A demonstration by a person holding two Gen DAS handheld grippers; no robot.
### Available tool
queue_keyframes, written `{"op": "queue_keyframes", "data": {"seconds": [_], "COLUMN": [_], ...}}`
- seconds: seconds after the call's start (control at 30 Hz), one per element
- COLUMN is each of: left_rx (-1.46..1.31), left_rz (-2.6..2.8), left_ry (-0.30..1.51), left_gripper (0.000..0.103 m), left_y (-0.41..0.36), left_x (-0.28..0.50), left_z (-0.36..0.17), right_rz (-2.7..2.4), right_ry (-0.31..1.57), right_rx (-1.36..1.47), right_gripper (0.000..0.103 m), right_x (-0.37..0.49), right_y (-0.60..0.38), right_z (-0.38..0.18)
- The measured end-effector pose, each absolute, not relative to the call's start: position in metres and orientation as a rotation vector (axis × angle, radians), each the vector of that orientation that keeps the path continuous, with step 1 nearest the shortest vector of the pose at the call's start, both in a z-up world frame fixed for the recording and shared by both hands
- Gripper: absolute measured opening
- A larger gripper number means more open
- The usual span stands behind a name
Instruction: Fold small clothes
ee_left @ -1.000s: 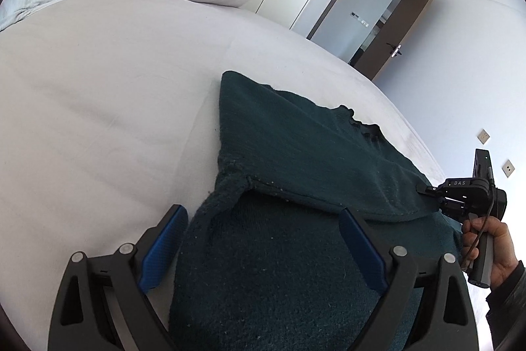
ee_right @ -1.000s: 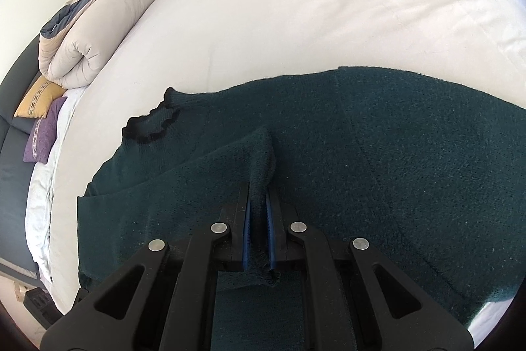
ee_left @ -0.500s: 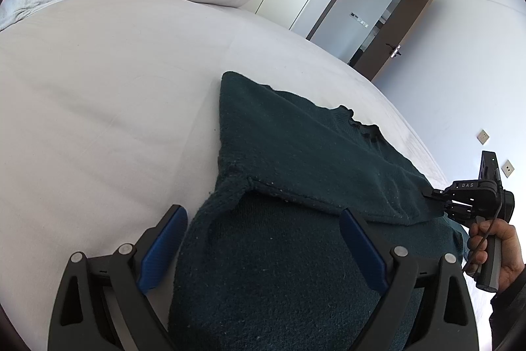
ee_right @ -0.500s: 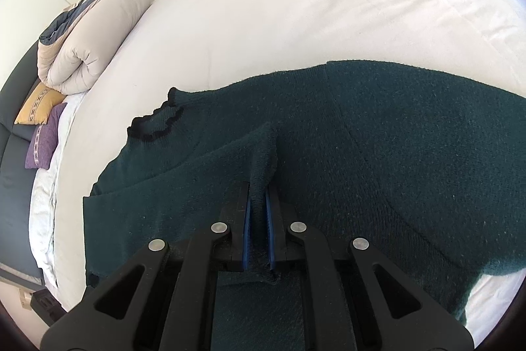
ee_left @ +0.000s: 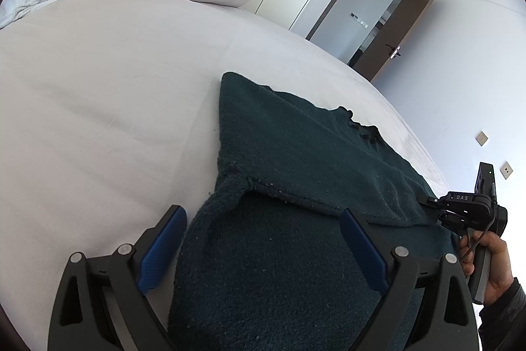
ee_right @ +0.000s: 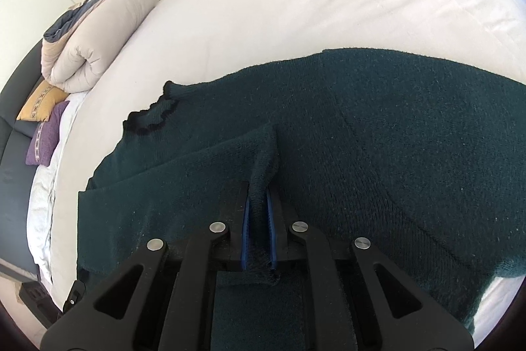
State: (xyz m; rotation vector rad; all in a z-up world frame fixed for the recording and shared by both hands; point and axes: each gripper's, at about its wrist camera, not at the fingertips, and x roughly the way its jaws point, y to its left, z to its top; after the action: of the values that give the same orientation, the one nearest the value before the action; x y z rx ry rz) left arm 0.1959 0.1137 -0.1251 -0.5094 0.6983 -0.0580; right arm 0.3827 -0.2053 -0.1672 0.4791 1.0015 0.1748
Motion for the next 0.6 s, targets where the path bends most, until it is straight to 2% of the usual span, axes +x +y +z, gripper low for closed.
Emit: {"op": "queue_keyframes", "data": {"seconds": [0.13,0.27,0.4,0.43,0.5,0.53,0.6], "left_rx": [-0.527,-0.448,-0.209,-0.201,-0.276,-0.341,-0.404], "left_rz": [-0.013,-0.004,-0.06,-0.062,-0.062,-0.06,-0.1], "left_ry": [0.654,0.546,0.597,0.632,0.831,0.926,0.842], "left_gripper": [0.096,0.097,0.095,0.092,0.077,0.061,0.059], "left_y": [0.122,0.116,0.09,0.092,0.112,0.124,0.137], "left_x": [0.188,0.2,0.27,0.285,0.324,0.335,0.325], "left_z": [-0.097,-0.051,-0.046,-0.054,-0.092,-0.116,-0.121], "right_rz": [0.09,0.228,0.452,0.473,0.449,0.411,0.48], "right_ry": [0.948,0.82,0.857,0.872,0.93,0.985,0.937], "right_rx": [0.423,0.473,0.539,0.557,0.59,0.645,0.83], "right_gripper": [0.024,0.024,0.024,0.024,0.024,0.022,0.014], "right_x": [0.36,0.339,0.35,0.353,0.359,0.361,0.356], "right_y": [-0.21,-0.206,-0.174,-0.17,-0.17,-0.178,-0.202], "right_z": [-0.145,-0.111,-0.118,-0.126,-0.151,-0.173,-0.198]}}
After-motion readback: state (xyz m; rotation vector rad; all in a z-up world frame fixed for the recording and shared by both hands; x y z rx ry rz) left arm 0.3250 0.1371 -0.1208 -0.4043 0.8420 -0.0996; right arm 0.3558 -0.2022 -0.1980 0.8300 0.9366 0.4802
